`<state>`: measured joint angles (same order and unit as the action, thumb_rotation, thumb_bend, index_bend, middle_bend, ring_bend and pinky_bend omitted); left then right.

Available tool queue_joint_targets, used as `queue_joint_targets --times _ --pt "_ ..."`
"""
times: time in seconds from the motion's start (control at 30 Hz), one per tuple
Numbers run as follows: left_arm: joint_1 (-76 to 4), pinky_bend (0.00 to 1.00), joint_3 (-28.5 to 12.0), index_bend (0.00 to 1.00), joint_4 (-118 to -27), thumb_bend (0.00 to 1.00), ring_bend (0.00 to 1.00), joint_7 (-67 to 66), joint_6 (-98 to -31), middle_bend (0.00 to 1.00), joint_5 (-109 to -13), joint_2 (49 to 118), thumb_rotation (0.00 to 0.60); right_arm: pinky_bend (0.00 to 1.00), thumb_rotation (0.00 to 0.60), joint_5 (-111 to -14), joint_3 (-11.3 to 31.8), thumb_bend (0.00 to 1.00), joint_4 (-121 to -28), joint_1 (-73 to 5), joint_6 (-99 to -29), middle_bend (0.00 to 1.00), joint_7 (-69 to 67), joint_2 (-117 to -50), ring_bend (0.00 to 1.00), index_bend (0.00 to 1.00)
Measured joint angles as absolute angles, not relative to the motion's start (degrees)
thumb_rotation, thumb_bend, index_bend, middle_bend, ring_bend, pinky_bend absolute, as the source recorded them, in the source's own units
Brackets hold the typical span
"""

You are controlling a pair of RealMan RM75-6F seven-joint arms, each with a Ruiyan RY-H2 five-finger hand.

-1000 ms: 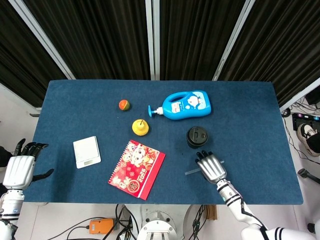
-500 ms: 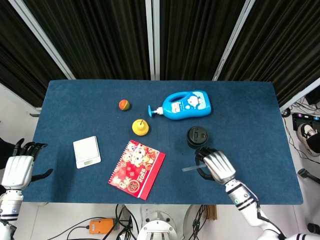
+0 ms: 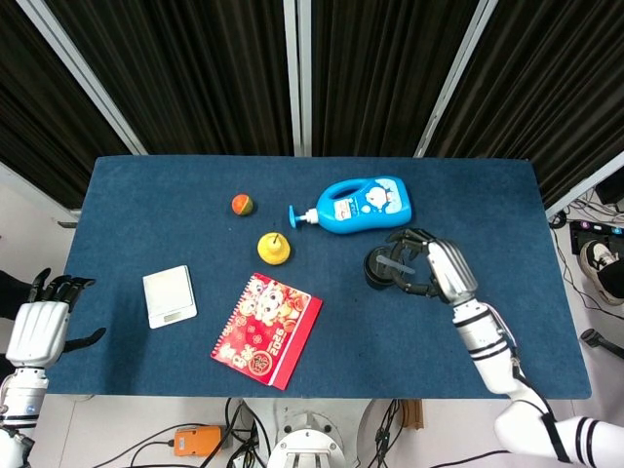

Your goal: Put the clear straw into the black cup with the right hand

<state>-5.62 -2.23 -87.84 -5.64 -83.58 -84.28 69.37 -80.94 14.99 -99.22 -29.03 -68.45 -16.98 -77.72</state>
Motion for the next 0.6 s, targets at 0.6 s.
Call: queue_joint_targets --times 0.6 --pt "-5.8 0.02 -2.5 0.23 -88.4 0.06 0.16 -6.4 -83.1 0.25 -83.5 69.3 0.6 0.53 0.6 -77.5 17.0 0.65 -87.1 -32.0 -67.8 0.43 -27.6 -87.3 0.38 0.72"
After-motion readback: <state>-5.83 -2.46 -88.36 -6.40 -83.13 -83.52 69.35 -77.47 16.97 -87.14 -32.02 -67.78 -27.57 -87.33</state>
